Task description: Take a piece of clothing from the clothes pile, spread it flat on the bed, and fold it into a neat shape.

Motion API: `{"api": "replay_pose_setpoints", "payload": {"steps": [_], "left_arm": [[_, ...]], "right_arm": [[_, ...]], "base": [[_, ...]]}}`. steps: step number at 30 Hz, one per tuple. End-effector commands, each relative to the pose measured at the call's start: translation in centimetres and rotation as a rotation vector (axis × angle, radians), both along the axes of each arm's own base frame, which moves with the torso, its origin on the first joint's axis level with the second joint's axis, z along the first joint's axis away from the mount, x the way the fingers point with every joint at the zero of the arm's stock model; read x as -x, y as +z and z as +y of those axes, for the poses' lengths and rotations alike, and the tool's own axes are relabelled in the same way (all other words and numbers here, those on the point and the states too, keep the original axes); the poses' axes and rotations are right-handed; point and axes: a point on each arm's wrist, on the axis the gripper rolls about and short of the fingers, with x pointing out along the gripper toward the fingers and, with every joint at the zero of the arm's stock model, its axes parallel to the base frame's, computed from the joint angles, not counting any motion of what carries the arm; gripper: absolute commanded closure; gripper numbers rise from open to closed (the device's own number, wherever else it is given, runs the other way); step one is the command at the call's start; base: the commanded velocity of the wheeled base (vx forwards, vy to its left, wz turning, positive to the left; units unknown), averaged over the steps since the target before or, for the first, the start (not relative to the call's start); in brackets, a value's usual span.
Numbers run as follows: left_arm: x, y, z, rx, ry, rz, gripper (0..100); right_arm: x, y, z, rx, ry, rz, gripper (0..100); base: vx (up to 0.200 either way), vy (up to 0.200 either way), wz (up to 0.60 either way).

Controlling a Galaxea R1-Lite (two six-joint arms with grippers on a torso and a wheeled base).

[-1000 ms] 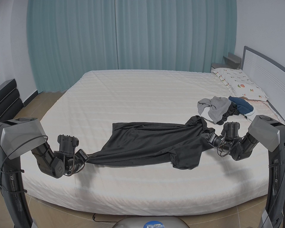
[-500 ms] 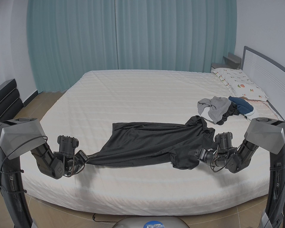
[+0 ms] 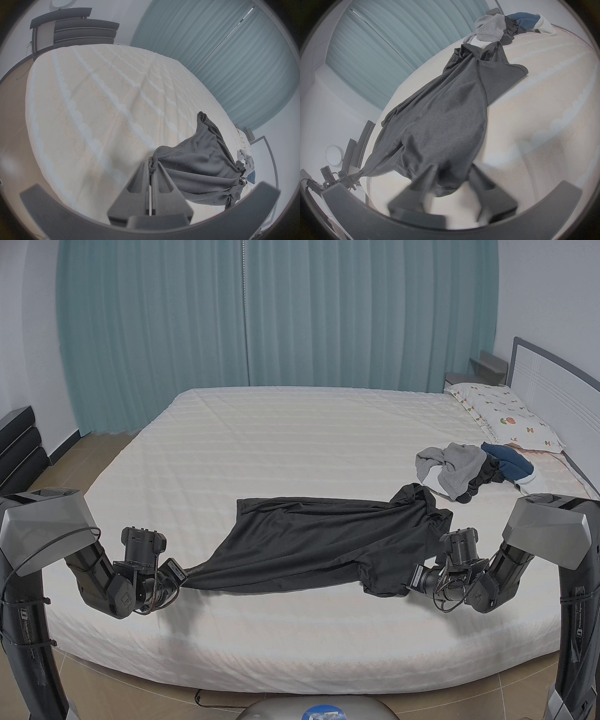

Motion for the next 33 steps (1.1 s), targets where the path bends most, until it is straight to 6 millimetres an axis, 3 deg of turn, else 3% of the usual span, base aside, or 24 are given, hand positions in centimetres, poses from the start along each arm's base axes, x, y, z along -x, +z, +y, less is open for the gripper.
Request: {"api": "replay_pose_setpoints", "payload": {"steps": [1,4,8,12,16,19,21,26,33], "left_arm": [[0.4,-0.2,0.0,-0.003,-0.005,0.014,100],[0.8,-0.2,0.0,-0.006,-0.01,0.025,100],[2.0,0.2,-0.5,-0.052,-0.073,0.041,100],[3.3,0.4,-1.1,-0.087,-0.132,0.061,100],[4.9,0.0,-2.3,-0.124,-0.207,0.104,100],[6.0,-0.5,-3.0,-0.156,-0.261,0.135,100],[7.3,-0.9,-4.0,-0.178,-0.322,0.167,100],[8.6,-1.4,-4.7,-0.194,-0.363,0.218,100],[9.2,-1.5,-4.9,-0.206,-0.384,0.279,100]], "right_arm": [[0.4,0.2,-0.9,0.026,-0.037,0.031,100],[1.3,1.4,-1.7,0.029,-0.052,0.059,100],[3.7,4.0,-4.3,0.03,-0.1,0.063,100],[6.6,5.2,-6.7,0.058,-0.135,0.086,100],[10.4,5.1,-8.3,0.104,-0.114,0.141,100],[12.0,4.9,-8.7,0.117,-0.116,0.177,100],[14.2,5.1,-9.0,0.127,-0.12,0.205,100],[15.9,5.1,-9.3,0.143,-0.119,0.231,100],[16.8,4.1,-9.7,0.169,-0.11,0.291,100]], "base": [[0.0,0.0,0.0],[0.0,0.0,0.0],[0.0,0.0,0.0],[0.0,0.0,0.0],[0.0,0.0,0.0],[0.0,0.0,0.0],[0.0,0.0,0.0],[0.0,0.0,0.0],[0.0,0.0,0.0]]}}
